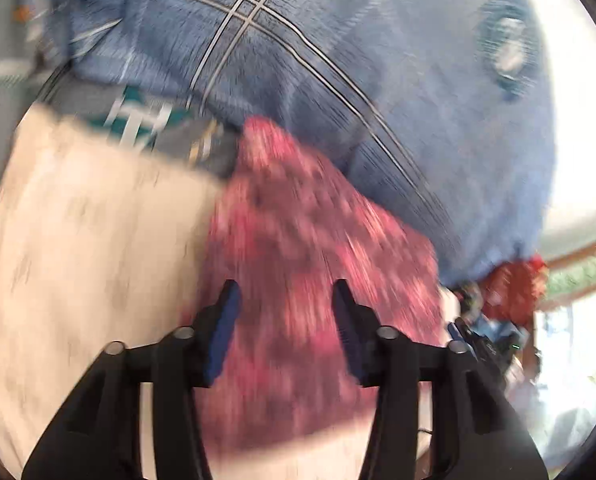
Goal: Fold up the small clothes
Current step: 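Release the folded edge and open both grippers above the garment, then press the folded maroon garment flat with both open grippers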
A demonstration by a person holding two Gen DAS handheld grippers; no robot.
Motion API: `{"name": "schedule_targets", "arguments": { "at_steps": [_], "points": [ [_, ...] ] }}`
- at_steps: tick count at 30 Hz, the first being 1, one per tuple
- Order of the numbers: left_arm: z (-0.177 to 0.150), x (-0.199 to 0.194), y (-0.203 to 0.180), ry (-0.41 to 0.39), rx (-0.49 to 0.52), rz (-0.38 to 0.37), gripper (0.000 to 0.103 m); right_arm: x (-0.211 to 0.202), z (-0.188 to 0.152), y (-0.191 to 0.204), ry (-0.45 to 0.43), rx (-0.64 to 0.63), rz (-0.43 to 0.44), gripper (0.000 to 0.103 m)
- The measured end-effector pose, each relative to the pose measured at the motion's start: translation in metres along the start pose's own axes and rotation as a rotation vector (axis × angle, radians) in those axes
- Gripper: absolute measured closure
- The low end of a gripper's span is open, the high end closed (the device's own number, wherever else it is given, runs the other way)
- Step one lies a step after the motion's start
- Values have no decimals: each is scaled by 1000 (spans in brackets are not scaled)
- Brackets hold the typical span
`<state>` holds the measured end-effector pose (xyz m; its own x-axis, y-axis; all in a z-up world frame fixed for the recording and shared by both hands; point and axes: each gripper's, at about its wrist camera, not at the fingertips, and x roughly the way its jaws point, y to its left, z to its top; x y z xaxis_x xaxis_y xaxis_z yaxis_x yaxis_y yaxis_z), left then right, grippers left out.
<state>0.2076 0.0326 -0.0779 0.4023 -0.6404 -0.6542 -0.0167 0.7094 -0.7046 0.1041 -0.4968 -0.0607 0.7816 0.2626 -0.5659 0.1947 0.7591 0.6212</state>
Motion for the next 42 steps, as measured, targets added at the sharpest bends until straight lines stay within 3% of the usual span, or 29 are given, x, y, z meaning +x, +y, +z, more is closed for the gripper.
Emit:
{"name": "schedule_targets", "arguments": {
  "at_steps": [1, 3, 6, 8, 11, 13, 15, 16, 17, 18, 20, 22, 24, 27, 29, 31, 33, 34, 36, 37, 38, 39, 40, 42],
  "points": [
    [-11, -8, 4, 2, -7, -31, 44, -14, -9, -3, -5, 15, 27, 64],
    [-40, -15, 5, 18, -31, -90, 41, -44, -35, -15, -22, 48, 45, 54],
    [-79, -14, -4, 34, -45, -154, 40, -79, -78, -37, -39, 146, 118, 52],
    [-92, -3, -12, 54, -53, -163, 33, -87, -95, -47, -37, 199, 124, 45],
    [-79, 15, -18, 94, -71, -126, 33, -73, -104, -57, 10, 251, 111, 43],
    [-71, 29, -11, 101, -129, -108, 33, -66, -101, -55, -51, 264, 120, 45],
    [-57, 34, -9, 75, -195, -118, 38, -55, -91, -51, -95, 280, 96, 49],
    [-52, 34, -8, 67, -213, -107, 64, -51, -87, -51, -101, 295, 109, 65],
    [-44, 35, -9, 73, -218, -90, 102, -47, -82, -50, -95, 301, 106, 83],
    [-41, 32, -8, 81, -229, -92, 100, -44, -75, -49, -80, 307, 119, 98],
    [-41, 16, -8, 45, -233, -110, 100, -61, -66, -43, -135, 308, 205, 98],
    [-46, -7, -17, -24, -169, -100, 100, -82, -61, -31, -194, 244, 249, 98],
    [-52, -13, -17, -41, -141, -61, 100, -96, -60, -30, -220, 201, 240, 98],
    [-58, 15, 3, 56, -172, 53, 100, -76, -68, -48, -153, 230, 141, 98],
    [-63, 20, 20, 91, -236, 7, 100, -56, -78, -70, -78, 284, 60, 98],
    [-65, 4, 22, 76, -226, -29, 100, -59, -90, -83, -69, 348, 120, 95],
    [-67, -17, 18, 48, -160, -40, 99, -73, -92, -83, -93, 352, 98, 87],
    [-67, -26, 12, 42, -113, -51, 99, -84, -89, -81, -121, 337, 75, 86],
    [-63, -43, -3, 13, -11, -52, 88, -101, -79, -74, -193, 301, 38, 85],
    [-58, -47, -11, -9, 26, -40, 72, -108, -71, -68, -227, 273, 22, 84],
    [-50, -49, -16, -29, 56, -18, 49, -109, -61, -59, -243, 242, 24, 81],
    [-41, -48, -22, -46, 83, 13, 40, -103, -53, -53, -234, 218, 28, 71],
    [-32, -42, -28, -56, 101, 38, 34, -92, -40, -41, -205, 183, 31, 64],
    [-5, -17, -38, -33, 119, 89, 34, -62, -18, -19, -152, 113, 44, 58]
  ]
}}
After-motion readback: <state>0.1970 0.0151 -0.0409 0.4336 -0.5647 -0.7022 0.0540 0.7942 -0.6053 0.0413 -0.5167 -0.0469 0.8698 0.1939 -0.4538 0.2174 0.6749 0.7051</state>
